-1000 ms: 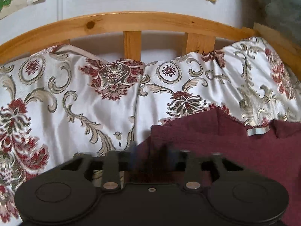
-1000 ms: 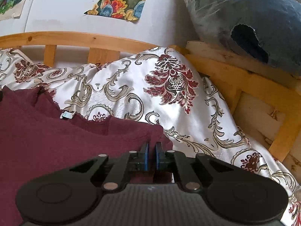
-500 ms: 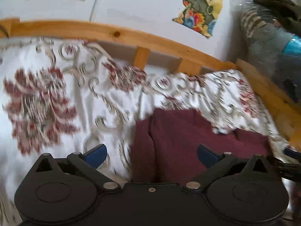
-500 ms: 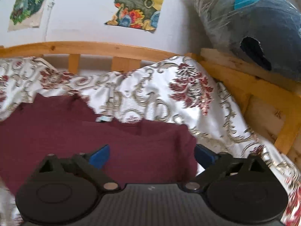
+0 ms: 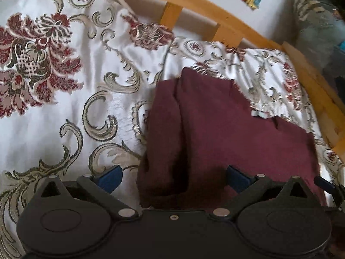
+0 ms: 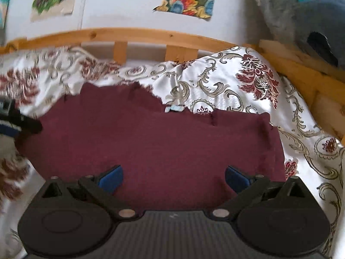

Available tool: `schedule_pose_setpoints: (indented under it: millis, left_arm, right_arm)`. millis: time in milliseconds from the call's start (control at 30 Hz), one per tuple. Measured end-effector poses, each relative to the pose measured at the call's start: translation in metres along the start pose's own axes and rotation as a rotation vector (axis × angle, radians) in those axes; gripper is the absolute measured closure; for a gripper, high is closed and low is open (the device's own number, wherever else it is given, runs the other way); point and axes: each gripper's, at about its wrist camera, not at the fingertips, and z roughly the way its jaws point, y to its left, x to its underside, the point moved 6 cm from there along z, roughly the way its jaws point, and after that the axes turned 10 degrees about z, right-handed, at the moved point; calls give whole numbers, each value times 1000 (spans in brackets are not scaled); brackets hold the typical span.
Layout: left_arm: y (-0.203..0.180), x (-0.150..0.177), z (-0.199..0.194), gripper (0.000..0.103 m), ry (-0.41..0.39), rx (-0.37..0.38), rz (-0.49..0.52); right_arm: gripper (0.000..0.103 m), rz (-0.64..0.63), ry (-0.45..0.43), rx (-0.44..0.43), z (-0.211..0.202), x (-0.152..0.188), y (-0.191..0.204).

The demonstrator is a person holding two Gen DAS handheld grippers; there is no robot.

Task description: Fold small clothes

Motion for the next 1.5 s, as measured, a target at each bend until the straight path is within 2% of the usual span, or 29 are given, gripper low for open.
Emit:
schedule_pose_setpoints:
  millis: [767, 1033, 1100, 1233, 1367, 1433, 1500]
  left_arm:
    - [-3, 3, 12, 1, 32, -25, 53]
    - [-8, -1, 15, 2, 44, 28, 60]
    - [-12, -2, 15, 5, 43, 51, 73]
    - [-10, -3, 17, 11, 52, 42, 65]
    - [-5, -5, 13, 28, 49, -1, -4]
    - [-7, -8, 10, 39, 46, -23, 3]
    - [-15, -10, 8, 57, 49, -13, 29]
  right_arm:
    - [0, -50, 54, 35, 16, 13, 9]
    - [0, -49, 54, 38, 17, 14, 9]
    - [0, -48, 54, 37, 17, 14, 9]
    - [0, -49, 56, 38, 17, 14, 8]
    - [0, -46, 59, 35, 17, 14, 8]
    - [0, -40, 64, 33, 18, 13, 7]
    - [0, -26, 79, 31, 19, 12, 6]
